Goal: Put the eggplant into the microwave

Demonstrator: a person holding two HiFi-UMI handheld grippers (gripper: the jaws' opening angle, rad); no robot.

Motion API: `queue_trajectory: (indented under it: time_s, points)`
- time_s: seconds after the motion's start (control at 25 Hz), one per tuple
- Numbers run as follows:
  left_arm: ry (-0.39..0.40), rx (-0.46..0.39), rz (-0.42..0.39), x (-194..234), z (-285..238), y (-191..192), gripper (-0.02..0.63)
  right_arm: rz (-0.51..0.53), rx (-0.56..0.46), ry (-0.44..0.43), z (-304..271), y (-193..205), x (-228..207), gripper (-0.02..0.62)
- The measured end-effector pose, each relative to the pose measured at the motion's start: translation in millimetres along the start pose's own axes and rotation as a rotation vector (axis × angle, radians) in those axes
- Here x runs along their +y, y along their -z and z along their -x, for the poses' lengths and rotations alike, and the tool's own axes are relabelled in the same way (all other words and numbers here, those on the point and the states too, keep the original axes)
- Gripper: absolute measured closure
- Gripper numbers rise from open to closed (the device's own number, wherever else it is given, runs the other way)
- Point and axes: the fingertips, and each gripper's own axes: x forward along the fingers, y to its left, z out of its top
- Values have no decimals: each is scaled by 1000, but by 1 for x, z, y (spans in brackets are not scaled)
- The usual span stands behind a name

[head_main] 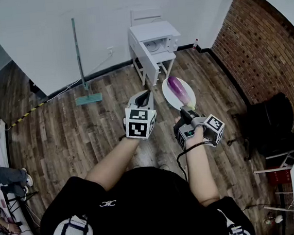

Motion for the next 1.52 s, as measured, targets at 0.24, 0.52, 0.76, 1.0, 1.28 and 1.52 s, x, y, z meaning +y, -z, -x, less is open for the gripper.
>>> queue_trajectory:
  time_s: [0.24,0.52,0.76,1.0,1.28,1.52]
  points:
    - [-1,11,6,4,2,6,606,10,2,-9,3,8,2,566]
    - [68,37,31,16,0,20,606,13,-26,-11,-4,20,0,566]
    - [63,56,59,38,-10,25,606,-2,-49,-14,-12,23,-6,566]
    - [62,53,71,35,-29,21,606,-16,-72,-9,-15,2,-7,565]
    - [87,39,33,10,-86,5,606,-25,-80,-40,-43,-55,4,566]
    - [98,32,3,-20,-144,-17,606,-20,-56,-62,-67,-112,20,565]
